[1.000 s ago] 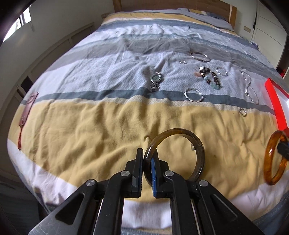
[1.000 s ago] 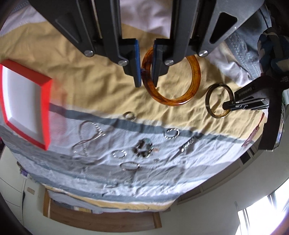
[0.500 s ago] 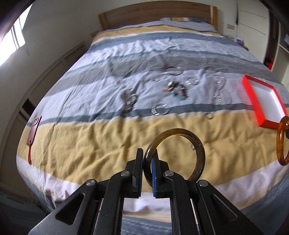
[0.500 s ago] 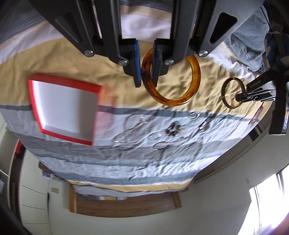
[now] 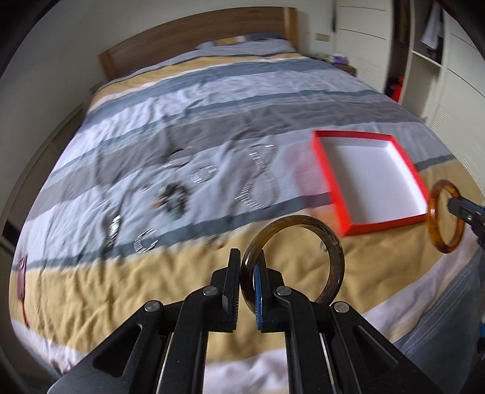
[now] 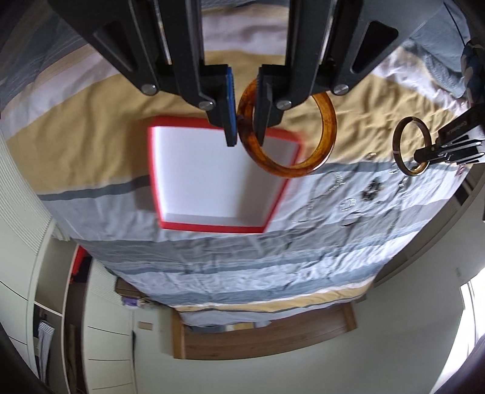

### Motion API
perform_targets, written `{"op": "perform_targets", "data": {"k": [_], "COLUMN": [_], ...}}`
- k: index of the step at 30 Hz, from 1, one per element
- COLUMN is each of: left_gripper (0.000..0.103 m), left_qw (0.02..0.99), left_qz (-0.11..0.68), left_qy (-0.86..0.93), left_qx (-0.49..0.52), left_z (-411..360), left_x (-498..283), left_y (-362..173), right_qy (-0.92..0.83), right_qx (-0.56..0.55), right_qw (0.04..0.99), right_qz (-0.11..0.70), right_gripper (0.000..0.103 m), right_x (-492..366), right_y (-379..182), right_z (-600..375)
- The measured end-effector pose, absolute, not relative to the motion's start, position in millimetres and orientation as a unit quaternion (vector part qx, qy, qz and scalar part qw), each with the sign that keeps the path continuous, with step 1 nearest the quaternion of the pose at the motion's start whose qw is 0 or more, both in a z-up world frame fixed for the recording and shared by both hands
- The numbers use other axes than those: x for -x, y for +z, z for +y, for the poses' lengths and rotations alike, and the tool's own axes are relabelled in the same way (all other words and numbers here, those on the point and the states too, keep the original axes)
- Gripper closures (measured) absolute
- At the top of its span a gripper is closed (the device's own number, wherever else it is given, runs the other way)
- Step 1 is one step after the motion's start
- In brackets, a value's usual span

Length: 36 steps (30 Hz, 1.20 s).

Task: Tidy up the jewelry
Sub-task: 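Carry both bangles to the red box and lower them inside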

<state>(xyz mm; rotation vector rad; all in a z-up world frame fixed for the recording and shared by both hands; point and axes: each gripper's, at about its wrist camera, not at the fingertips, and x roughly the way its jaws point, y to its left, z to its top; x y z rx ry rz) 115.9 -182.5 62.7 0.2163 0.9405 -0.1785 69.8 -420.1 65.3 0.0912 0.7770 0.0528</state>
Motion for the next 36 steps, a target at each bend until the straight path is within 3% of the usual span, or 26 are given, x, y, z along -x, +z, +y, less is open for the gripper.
{"op": "perform_targets", "data": {"k": [13, 36], "left_gripper": [0.095, 0.092], "left_qw": [0.859, 0.83], "left_qz": [0.465, 0.5], "left_qy": [-0.148, -0.16], "left_qx": [-0.157, -0.189], "left_z": [-305, -343], "left_x": [-190, -212], "left_y": [26, -36], "right_qy": [0.004, 0.027], "right_qx": [-0.018, 0.071], "right_qw": [0.915, 0.88], "right_qz": [0.402, 0.468], "right_gripper": [0.093, 0.093], "right_x": [-145, -181], "right_y": [29, -40], "right_z": [-472, -473]}}
